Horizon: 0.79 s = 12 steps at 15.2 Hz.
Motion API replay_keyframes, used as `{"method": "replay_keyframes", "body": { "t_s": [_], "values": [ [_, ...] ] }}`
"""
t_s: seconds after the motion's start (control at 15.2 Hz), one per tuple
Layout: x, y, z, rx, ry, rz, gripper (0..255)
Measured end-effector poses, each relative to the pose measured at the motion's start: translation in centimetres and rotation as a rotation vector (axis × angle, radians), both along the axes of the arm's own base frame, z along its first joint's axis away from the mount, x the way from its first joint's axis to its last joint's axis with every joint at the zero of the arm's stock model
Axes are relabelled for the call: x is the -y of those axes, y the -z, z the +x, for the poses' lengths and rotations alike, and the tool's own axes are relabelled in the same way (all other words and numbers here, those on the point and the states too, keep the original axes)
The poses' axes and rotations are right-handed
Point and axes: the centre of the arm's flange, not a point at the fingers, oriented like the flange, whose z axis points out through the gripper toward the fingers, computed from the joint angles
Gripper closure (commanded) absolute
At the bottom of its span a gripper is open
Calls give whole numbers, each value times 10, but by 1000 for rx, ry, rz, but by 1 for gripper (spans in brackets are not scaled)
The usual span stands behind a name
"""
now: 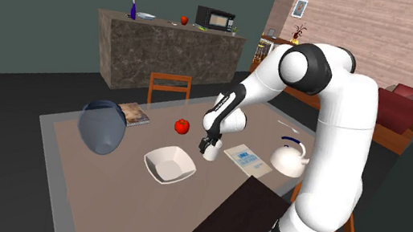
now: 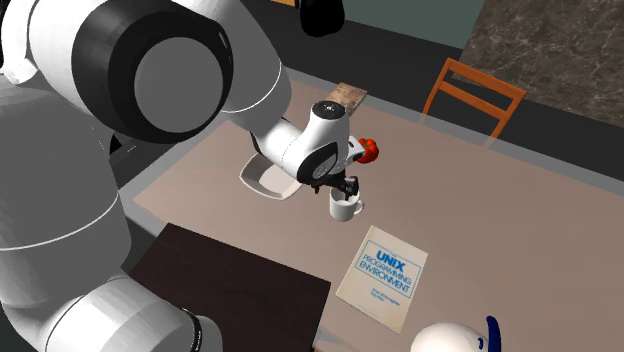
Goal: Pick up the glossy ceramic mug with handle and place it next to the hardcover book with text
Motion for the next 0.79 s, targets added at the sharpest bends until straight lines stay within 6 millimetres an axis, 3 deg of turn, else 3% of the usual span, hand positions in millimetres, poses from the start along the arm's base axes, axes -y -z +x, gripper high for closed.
{"method": "replay_keyframes", "body": {
  "t_s": [0.26,0.33,0.79],
  "values": [
    [0,1,0,0,0,0,0],
    [0,1,0,0,0,0,255],
    [0,1,0,0,0,0,255]
  ]
}}
